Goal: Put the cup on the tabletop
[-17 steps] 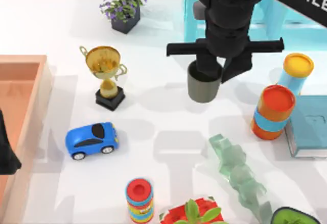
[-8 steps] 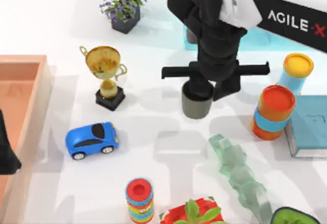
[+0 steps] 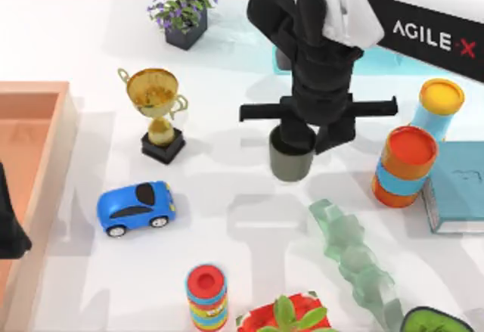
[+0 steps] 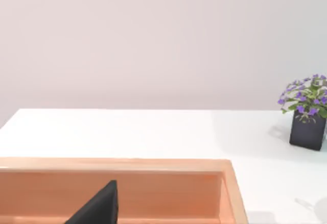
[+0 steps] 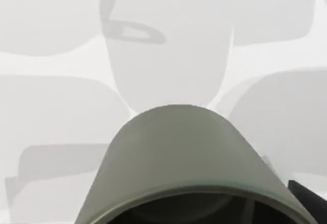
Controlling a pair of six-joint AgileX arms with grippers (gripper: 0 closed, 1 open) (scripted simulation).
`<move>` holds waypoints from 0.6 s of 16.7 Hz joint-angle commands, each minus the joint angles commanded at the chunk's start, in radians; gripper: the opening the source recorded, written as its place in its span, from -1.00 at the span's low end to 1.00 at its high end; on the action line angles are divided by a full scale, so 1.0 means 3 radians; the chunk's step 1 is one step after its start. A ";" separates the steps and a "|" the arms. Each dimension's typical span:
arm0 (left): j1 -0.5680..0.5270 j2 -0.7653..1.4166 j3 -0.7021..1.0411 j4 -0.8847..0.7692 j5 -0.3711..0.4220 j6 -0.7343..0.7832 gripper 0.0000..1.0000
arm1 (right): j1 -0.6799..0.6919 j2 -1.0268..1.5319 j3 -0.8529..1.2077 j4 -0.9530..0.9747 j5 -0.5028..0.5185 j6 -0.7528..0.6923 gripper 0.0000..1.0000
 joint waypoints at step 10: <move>0.0000 0.0000 0.0000 0.0000 0.0000 0.0000 1.00 | 0.0000 0.0000 0.0000 0.0000 0.0000 0.0000 0.96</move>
